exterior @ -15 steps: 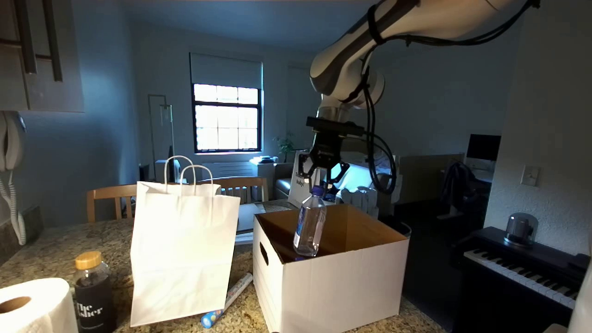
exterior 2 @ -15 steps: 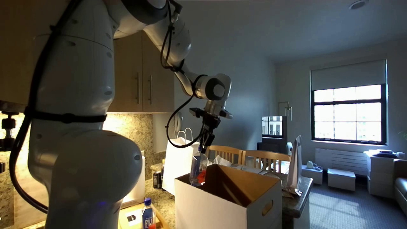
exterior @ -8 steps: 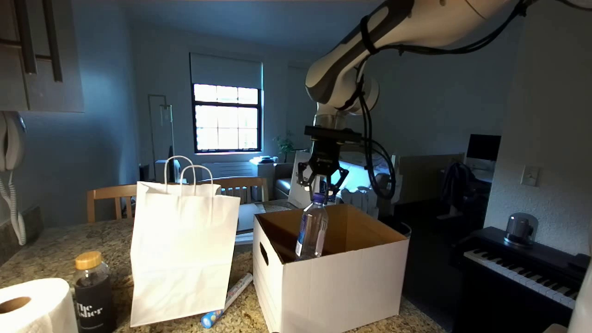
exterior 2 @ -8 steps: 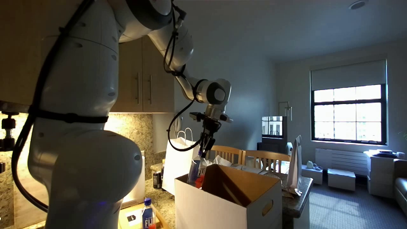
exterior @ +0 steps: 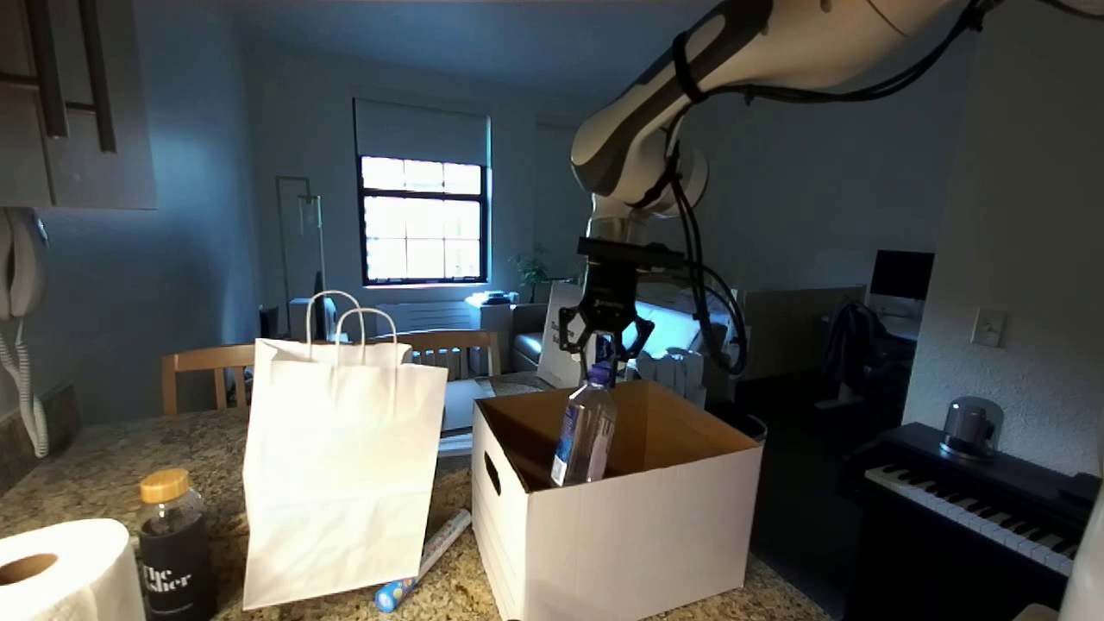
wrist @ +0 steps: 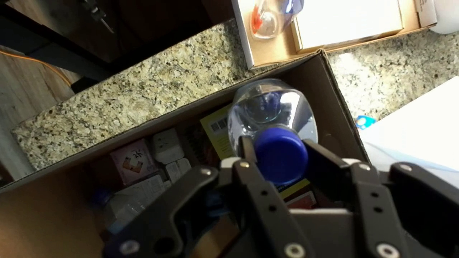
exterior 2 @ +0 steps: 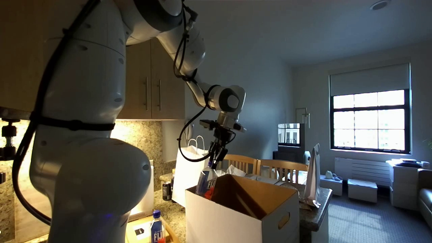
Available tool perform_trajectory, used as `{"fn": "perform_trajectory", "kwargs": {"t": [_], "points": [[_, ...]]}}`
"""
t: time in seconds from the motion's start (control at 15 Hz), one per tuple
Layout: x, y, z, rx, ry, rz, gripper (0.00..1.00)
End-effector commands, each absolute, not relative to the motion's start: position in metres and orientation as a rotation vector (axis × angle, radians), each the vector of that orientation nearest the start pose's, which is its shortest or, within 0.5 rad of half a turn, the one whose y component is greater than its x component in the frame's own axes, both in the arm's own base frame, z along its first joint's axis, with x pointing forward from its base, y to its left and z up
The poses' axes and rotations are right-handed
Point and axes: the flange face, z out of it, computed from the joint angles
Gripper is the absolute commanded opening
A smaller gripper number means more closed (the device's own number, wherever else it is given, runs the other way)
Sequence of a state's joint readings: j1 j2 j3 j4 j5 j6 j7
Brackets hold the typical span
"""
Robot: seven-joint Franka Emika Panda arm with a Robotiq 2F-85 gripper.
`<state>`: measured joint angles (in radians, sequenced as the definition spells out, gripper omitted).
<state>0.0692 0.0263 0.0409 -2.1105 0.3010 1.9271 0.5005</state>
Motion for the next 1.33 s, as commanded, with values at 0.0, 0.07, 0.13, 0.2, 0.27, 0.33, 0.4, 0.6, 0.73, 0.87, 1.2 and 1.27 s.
{"fn": "perform_trajectory", "kwargs": {"t": [0.0,0.07,0.13,0.2,0.27,0.33,0.4,0.6,0.73,0.87,1.2,1.27], "points": [[0.49,0.075,0.369,-2.824,0.661,0.497,0.15],[0.486,0.075,0.369,-2.824,0.635,0.493,0.14],[0.483,0.074,0.369,-2.825,0.624,0.495,0.15],[0.48,0.074,0.369,-2.826,0.609,0.497,0.14],[0.478,0.073,0.368,-2.823,0.597,0.5,0.14],[0.476,0.072,0.368,-2.82,0.586,0.499,0.14],[0.475,0.071,0.368,-2.818,0.572,0.499,0.14],[0.47,0.071,0.367,-2.814,0.536,0.485,0.62],[0.46,0.071,0.361,-2.821,0.523,0.522,0.68],[0.445,0.074,0.35,-2.83,0.527,0.564,0.81],[0.411,0.092,0.351,-2.843,0.546,0.583,1.0],[0.406,0.1,0.358,-2.849,0.515,0.587,1.0]]}}
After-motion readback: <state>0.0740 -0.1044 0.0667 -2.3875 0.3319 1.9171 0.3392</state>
